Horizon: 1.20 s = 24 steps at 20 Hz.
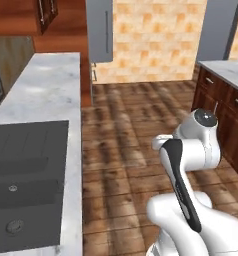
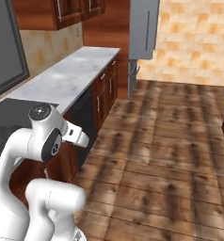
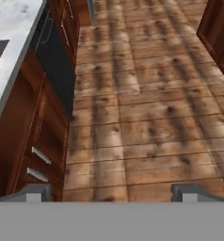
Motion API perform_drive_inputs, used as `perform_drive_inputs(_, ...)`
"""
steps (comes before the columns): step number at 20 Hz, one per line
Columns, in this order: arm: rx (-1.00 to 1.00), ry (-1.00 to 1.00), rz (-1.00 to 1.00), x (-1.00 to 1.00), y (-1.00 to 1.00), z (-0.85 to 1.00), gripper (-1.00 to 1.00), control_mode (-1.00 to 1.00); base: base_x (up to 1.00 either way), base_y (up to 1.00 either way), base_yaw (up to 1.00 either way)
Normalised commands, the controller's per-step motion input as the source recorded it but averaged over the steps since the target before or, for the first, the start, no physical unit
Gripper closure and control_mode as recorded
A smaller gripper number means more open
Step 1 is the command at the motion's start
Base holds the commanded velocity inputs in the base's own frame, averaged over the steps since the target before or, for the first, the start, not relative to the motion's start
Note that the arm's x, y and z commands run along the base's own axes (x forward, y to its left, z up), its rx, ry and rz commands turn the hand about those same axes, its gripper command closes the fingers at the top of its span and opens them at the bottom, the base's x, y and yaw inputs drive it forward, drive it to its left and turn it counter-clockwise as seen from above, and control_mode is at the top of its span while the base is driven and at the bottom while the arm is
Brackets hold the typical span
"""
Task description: Pick the egg and butter from the fridge and place them by the bowl for mixing.
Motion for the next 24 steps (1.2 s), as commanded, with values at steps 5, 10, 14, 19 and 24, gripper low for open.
perform_drive_inputs(5,0.0,0.0,0.0,0.0,0.0,0.0,-1.0,1.0,0.53,-0.14,-0.32)
perform_drive_inputs(10,0.0,0.0,0.0,0.0,0.0,0.0,-1.0,1.0,0.79,-0.12,-0.05)
perform_drive_inputs(14,0.0,0.0,0.0,0.0,0.0,0.0,-1.0,1.0,0.92,-0.09,0.0)
perform_drive_inputs(19,0.0,0.0,0.0,0.0,0.0,0.0,-1.0,1.0,0.89,-0.16,0.01)
perform_drive_inputs(24,0.0,0.0,0.0,0.0,0.0,0.0,-1.0,1.0,0.77,-0.17,0.0)
